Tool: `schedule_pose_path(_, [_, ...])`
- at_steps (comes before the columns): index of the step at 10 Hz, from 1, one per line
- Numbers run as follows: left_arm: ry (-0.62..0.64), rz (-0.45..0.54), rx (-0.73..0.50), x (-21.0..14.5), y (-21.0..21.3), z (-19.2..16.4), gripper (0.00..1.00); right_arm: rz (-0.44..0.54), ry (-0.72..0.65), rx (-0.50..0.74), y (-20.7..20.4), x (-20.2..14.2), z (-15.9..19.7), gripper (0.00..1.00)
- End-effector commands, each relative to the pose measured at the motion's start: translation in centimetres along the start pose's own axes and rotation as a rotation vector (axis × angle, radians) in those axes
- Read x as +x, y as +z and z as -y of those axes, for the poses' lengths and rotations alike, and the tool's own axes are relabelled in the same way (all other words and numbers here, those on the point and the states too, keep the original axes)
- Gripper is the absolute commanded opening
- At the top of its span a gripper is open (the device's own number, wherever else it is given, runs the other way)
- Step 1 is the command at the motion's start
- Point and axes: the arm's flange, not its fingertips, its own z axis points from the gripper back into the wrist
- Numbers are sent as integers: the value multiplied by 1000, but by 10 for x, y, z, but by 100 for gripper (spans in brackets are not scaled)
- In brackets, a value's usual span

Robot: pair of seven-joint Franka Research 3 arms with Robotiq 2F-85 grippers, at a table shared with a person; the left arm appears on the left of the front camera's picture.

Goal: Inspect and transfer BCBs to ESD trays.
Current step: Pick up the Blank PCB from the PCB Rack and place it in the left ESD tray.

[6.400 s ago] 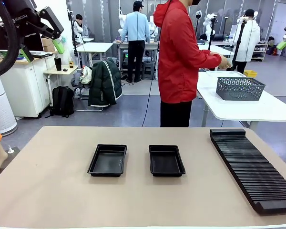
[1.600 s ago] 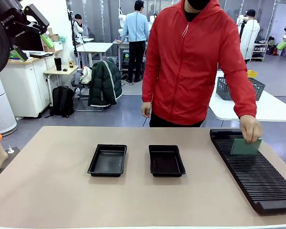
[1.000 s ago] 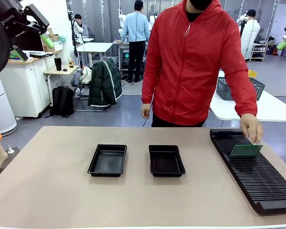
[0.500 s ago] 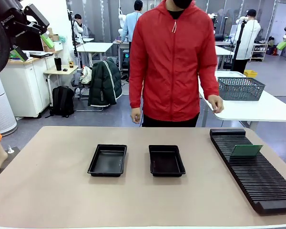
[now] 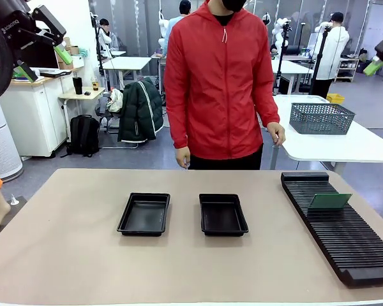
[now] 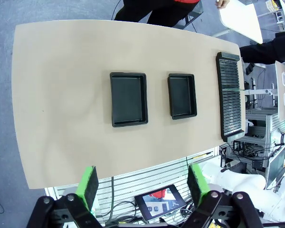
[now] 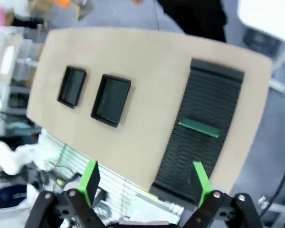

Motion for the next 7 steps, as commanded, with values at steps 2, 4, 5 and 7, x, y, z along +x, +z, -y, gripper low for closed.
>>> schedule_pose_path(2, [0, 4, -4, 0, -1, -1, 100, -9, 338, 12, -49, -11, 9, 100])
schedule_pose_path(4, [0, 4, -4, 0, -1, -1, 100, -42, 577, -15, -84, -22, 13, 100])
schedule_pose_path(5, [0, 4, -4, 0, -1, -1, 100, -57, 685, -51, -102, -30, 17, 100])
schedule_pose_path(7, [0, 4, -4, 0, -1, -1, 100, -95, 879, -101, -135, -43, 24, 100])
